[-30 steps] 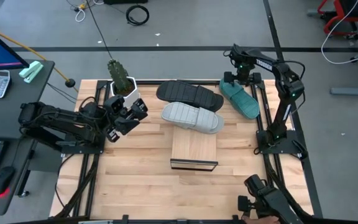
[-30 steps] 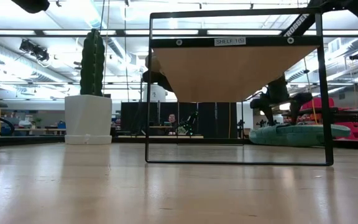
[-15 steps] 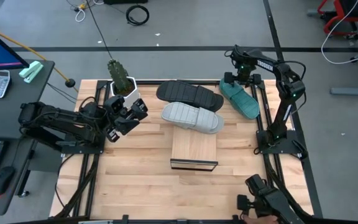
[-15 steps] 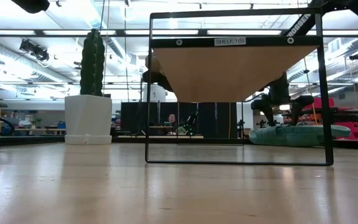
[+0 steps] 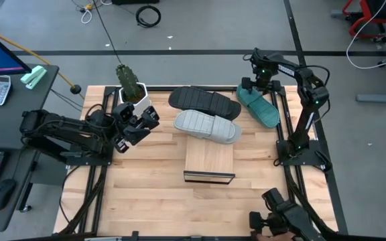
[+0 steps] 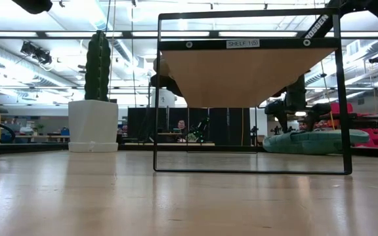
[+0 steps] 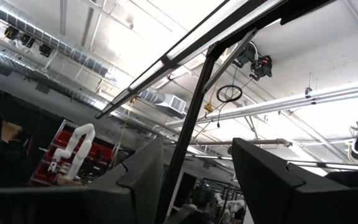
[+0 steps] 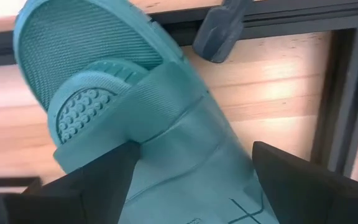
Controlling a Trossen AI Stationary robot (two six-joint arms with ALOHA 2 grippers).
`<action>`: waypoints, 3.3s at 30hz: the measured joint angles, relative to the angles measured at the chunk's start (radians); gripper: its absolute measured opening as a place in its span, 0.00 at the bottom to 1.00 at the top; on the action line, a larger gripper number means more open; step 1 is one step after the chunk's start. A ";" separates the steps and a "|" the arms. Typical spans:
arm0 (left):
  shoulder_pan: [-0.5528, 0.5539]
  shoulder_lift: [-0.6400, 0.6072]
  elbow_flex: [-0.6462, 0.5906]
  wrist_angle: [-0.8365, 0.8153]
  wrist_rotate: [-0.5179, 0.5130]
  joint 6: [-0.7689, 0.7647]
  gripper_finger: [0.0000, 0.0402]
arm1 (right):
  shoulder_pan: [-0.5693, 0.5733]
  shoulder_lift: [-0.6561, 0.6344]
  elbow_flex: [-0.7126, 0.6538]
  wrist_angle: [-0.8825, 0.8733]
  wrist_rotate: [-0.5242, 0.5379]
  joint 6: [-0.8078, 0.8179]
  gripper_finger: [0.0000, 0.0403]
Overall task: Pick and place slides into the shelf
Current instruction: Put the green slides on the shelf
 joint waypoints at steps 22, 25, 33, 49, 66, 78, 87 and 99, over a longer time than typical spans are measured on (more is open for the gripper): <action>0.000 0.000 0.000 0.001 0.000 0.001 0.49 | 0.042 -0.038 -0.011 0.044 -0.146 -0.116 0.68; 0.000 0.000 0.000 0.001 0.000 0.006 0.49 | 0.040 -0.056 -0.010 0.064 -0.208 -0.115 0.65; 0.000 0.000 0.000 0.000 0.000 0.008 0.48 | 0.056 -0.050 -0.009 0.066 -0.165 -0.118 0.57; 0.000 0.000 0.000 -0.002 0.000 0.008 0.47 | 0.076 -0.054 -0.041 0.089 -0.112 -0.158 0.20; 0.000 0.000 0.000 -0.002 0.000 0.008 0.46 | 0.072 -0.138 -0.044 0.076 -0.097 -0.150 0.04; -0.001 0.000 0.000 -0.002 0.000 0.008 0.46 | 0.073 -0.143 -0.043 0.063 -0.086 -0.166 0.01; -0.001 0.000 0.000 -0.002 0.000 0.007 0.45 | 0.069 -0.155 -0.042 0.022 -0.109 -0.166 0.09; 0.000 0.000 0.000 -0.003 0.000 0.008 0.45 | 0.050 -0.234 -0.050 -0.013 -0.081 -0.029 0.48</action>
